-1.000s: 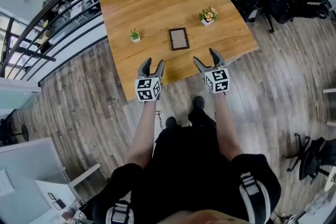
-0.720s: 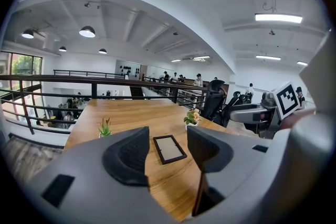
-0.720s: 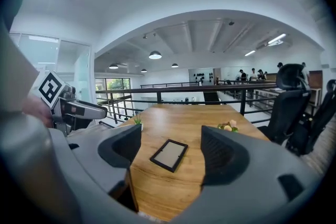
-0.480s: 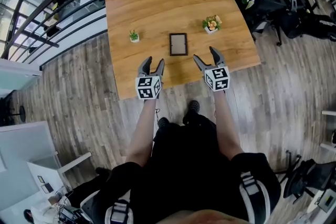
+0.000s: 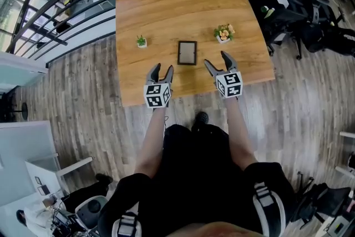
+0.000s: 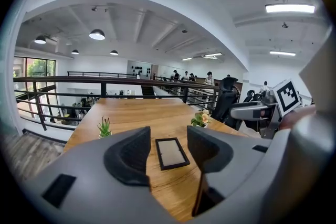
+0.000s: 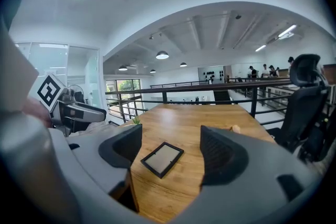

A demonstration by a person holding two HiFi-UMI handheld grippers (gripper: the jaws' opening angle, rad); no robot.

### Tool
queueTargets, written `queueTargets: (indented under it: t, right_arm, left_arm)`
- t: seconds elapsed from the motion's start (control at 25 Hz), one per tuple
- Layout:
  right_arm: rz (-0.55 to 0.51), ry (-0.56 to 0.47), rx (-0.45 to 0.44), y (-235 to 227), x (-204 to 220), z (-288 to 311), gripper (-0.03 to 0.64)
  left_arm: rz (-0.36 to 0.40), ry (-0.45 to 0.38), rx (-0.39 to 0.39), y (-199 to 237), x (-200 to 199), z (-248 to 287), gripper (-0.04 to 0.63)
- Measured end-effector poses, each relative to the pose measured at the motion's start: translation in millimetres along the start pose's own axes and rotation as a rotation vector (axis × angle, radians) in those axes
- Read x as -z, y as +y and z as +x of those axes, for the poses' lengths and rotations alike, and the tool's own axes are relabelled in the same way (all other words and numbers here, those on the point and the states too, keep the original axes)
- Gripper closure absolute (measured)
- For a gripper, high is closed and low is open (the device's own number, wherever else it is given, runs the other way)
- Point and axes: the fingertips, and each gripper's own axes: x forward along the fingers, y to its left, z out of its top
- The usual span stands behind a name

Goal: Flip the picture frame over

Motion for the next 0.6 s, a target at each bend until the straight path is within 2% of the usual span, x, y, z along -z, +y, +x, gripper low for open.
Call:
queueTargets:
  t: [0.24, 0.6]
  right_arm:
    - [0.017, 0.021, -0.008, -8, 11, -2, 0.276]
    - [0.016, 0.081, -0.031, -3, 33, 10, 0.278]
  left_arm:
    - [0.002, -0.002, -0.025, -3, 2, 5, 0.368]
    - [-0.008, 0.030, -0.021, 1, 12, 24, 0.368]
